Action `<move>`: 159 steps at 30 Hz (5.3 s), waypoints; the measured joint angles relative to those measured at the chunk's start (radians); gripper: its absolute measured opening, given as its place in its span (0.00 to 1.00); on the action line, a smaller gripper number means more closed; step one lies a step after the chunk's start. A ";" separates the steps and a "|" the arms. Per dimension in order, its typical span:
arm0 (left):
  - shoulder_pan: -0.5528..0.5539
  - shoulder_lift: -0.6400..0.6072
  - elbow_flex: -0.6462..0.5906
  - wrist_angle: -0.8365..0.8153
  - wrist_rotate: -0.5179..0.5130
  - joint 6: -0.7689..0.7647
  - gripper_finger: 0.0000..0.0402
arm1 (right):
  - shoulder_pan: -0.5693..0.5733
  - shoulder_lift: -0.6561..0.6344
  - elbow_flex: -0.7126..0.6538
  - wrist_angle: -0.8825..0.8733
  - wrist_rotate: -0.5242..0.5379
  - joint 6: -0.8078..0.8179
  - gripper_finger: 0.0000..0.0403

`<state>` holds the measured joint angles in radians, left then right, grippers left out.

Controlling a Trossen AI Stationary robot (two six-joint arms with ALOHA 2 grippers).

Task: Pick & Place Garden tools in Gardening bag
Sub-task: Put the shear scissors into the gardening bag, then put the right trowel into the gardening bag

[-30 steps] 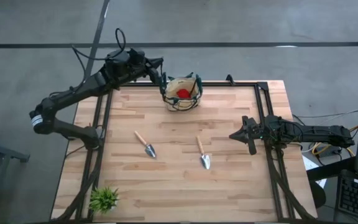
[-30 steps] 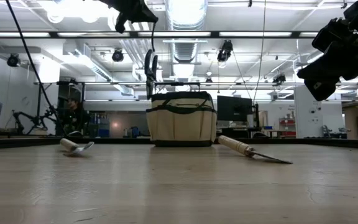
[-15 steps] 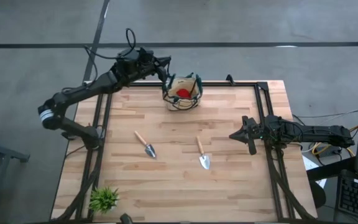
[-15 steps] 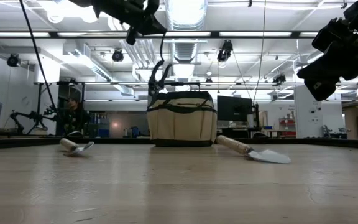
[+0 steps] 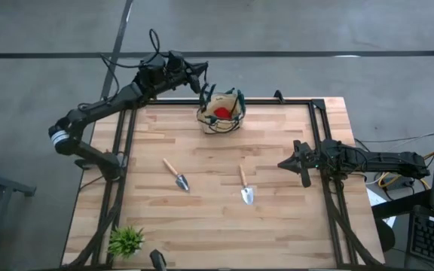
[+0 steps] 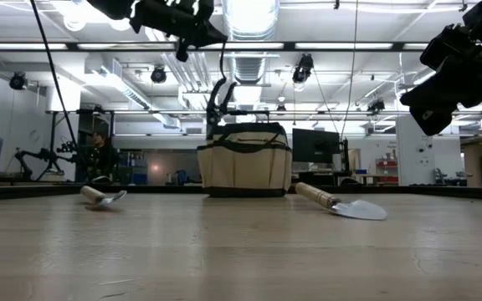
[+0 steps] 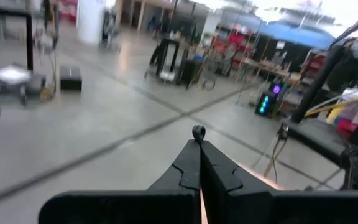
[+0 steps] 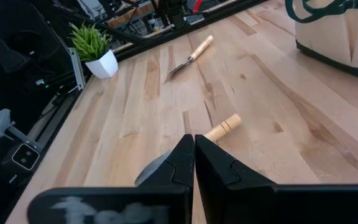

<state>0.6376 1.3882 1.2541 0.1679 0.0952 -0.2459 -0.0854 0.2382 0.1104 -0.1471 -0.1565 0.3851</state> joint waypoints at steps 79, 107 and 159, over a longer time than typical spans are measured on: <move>-0.033 -0.079 -0.115 -0.413 0.329 -0.075 0.02 | 0.000 0.000 0.000 0.000 0.000 0.000 0.02; -0.177 -0.062 -0.084 -0.377 0.498 0.037 0.29 | 0.000 0.000 0.000 0.000 0.000 0.000 0.02; -0.307 0.231 0.021 -0.247 0.562 -0.112 0.29 | 0.000 0.008 0.000 0.420 0.157 0.353 0.02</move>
<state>0.3305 1.6188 1.2747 -0.0795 0.6571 -0.3578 -0.0853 0.2462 0.1101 0.2730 0.0008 0.7379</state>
